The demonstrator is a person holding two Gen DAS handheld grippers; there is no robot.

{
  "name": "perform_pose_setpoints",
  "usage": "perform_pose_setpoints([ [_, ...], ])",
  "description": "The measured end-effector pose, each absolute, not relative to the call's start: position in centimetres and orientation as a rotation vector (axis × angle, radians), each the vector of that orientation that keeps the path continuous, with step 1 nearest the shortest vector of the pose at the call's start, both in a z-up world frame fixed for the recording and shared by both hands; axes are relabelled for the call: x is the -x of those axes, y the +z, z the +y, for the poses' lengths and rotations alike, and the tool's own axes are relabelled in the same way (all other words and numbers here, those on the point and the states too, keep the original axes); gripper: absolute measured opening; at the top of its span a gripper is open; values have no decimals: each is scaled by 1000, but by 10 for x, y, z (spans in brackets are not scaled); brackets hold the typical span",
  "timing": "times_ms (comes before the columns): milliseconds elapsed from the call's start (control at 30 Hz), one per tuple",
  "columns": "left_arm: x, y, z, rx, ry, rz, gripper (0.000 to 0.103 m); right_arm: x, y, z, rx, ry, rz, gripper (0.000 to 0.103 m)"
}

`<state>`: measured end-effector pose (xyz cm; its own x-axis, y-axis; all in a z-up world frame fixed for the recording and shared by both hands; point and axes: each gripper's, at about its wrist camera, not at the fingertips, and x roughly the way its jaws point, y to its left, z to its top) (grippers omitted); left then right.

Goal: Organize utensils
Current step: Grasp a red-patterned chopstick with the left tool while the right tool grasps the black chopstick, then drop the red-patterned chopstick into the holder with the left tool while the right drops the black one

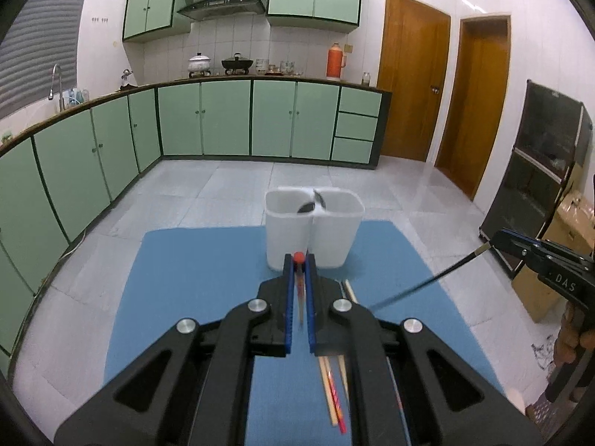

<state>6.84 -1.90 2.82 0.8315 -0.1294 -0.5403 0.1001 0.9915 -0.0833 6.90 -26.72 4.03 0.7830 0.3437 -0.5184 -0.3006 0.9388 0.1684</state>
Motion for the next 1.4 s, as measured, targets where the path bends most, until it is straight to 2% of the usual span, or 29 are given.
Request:
perform_pose_setpoints([
  [267, -87, 65, -10, 97, -129, 510, 5, -102, 75, -255, -31, 416, 541, 6],
  [533, -100, 127, -5, 131, -117, 355, 5, -124, 136, -253, -40, 458, 411, 6],
  [767, -136, 164, -19, 153, -105, 237, 5, -160, 161, -241, -34, 413, 360, 6],
  [967, -185, 146, -40, 107, -68, 249, 5, -202, 134, -223, -26, 392, 411, 6],
  [1300, -241, 80, -39, 87, -89, 414, 6, -233, 79, -210, -62, 446, 528, 7],
  [1367, -234, 76, -34, 95, -92, 416, 13, -228, 75, -211, -54, 448, 523, 7],
  [1400, -231, 75, -30, 98, -93, 414, 22, -224, 74, -212, -57, 450, 520, 9],
])
